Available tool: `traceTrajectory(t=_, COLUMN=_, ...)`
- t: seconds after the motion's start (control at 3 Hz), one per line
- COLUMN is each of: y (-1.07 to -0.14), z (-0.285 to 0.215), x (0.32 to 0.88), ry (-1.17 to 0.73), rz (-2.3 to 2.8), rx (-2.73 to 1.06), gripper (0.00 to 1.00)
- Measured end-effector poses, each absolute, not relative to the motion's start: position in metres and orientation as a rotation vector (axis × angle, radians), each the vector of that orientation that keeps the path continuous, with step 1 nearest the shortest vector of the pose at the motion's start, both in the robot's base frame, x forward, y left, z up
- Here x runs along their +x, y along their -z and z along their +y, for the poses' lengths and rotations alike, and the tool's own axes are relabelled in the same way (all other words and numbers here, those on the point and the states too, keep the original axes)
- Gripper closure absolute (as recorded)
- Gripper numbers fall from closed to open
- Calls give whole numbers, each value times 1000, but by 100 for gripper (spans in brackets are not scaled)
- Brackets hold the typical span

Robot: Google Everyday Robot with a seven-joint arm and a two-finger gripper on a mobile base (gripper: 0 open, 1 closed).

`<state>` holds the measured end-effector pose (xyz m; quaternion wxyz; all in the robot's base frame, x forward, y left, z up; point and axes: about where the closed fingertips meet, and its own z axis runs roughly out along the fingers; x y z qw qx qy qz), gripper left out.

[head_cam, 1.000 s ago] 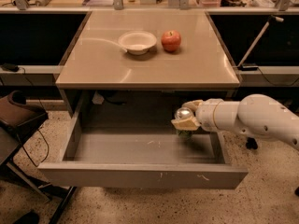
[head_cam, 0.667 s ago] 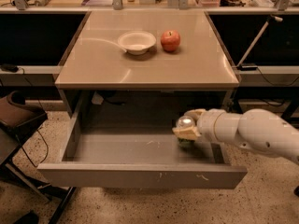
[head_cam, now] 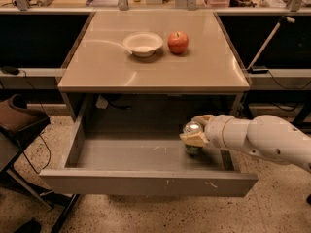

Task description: Place green can into top drawer

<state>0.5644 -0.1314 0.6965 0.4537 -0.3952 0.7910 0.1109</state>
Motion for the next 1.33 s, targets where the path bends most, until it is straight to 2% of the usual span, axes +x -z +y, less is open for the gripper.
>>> traceTrajectory(t=0.67, y=-696, z=-131, x=564, ry=-274, rz=1953, rx=-976, gripper=11)
traceTrajectory(t=1.0, y=-696, z=-131, x=564, ry=-274, rz=1952, rx=-976, gripper=0)
traceTrajectory(t=1.33, y=-696, z=-131, x=564, ry=-274, rz=1952, rx=-976, gripper=0)
